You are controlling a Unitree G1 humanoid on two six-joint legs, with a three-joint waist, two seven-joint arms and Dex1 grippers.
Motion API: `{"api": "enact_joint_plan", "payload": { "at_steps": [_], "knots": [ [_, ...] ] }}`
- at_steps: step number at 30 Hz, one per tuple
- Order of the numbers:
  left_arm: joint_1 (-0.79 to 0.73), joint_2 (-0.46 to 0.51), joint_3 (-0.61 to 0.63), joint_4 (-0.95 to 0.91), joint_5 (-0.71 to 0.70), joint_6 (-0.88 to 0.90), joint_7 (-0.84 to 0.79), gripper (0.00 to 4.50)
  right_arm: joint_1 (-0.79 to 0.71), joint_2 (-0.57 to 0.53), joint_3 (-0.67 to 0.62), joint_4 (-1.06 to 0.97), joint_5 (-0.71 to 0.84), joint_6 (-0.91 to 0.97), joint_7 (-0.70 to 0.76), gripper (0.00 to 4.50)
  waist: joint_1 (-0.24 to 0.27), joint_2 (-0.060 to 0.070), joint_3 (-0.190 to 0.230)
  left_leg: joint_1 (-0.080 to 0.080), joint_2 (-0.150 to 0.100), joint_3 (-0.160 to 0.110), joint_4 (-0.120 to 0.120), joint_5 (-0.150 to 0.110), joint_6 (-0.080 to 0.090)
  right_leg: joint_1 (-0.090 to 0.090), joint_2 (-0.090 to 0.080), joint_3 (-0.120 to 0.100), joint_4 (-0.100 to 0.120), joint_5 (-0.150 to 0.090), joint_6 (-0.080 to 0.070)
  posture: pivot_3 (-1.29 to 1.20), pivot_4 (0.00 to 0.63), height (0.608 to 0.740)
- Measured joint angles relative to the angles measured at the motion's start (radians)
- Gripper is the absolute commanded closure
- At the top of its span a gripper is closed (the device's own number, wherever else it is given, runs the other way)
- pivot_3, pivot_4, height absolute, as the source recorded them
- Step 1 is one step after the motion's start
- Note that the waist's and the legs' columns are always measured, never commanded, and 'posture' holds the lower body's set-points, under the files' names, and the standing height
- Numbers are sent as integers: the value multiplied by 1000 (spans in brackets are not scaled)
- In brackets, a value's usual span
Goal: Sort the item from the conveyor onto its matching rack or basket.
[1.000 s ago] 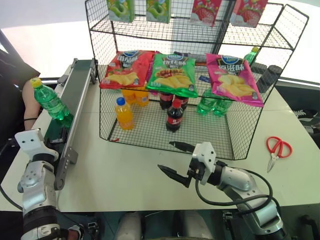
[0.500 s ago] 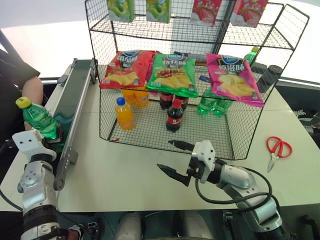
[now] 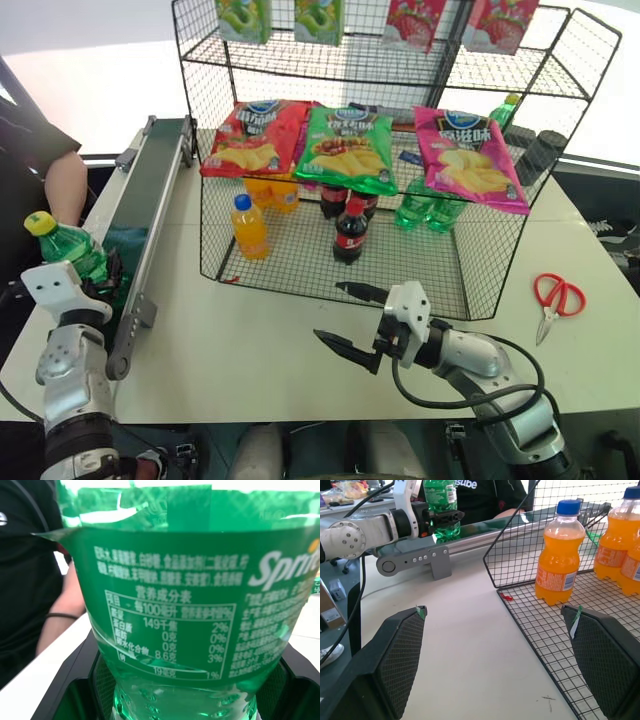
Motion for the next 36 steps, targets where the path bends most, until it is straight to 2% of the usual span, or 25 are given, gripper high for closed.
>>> {"api": "enact_joint_plan", "payload": {
  "at_steps": [3, 6, 10, 15, 18, 27, 36],
  "knots": [
    [-3, 52, -5, -89, -39, 44, -67, 1609, -6, -9, -3, 1, 4, 0, 5, 0, -3, -2, 0, -5, 0, 0, 1, 0, -1, -4, 0, 0, 0, 0, 0, 0, 150, 740],
    [10, 124, -37, -256, -89, 105, -180, 1609, -16, -29, -20, 8, 12, 2, 18, 0, -4, -1, 0, -8, -3, 0, 1, 1, -1, -7, -3, -1, -1, 0, 0, 0, 150, 740],
    [67, 142, -112, -451, -183, 207, -311, 1609, -46, -50, -45, 7, 30, 25, 25, 0, -14, 3, 0, -8, -6, 0, 1, 0, 0, -5, -6, 0, -2, 0, 0, 0, 150, 740],
    [142, 174, -212, -527, -214, 320, -437, 1609, -69, -46, -82, -9, 86, 83, 0, 0, -29, 3, 1, -8, -5, 0, 1, 0, 0, -6, -4, -1, -1, 0, 0, 0, 150, 740],
    [127, 160, -289, -532, -191, 318, -495, 1609, -95, -43, -92, -30, 104, 107, -17, 0, -20, 5, 1, -8, -6, -1, 2, 0, 0, -5, -4, -1, -1, 0, 0, 0, 150, 740],
    [-36, 3, -582, -390, -55, 238, -661, 1609, -140, 10, -31, -34, 108, 169, -67, 0, -20, 4, 1, -9, -7, -1, 3, 0, 1, -4, -2, -2, -1, 2, 3, 0, 150, 740],
    [-112, -57, -691, -294, 6, 156, -803, 1609, -151, 29, -22, -34, 98, 184, -103, 0, -20, 4, 1, -9, -2, -3, 6, 0, 2, -3, 10, -2, -1, 2, 4, 0, 150, 740]
  ]
}}
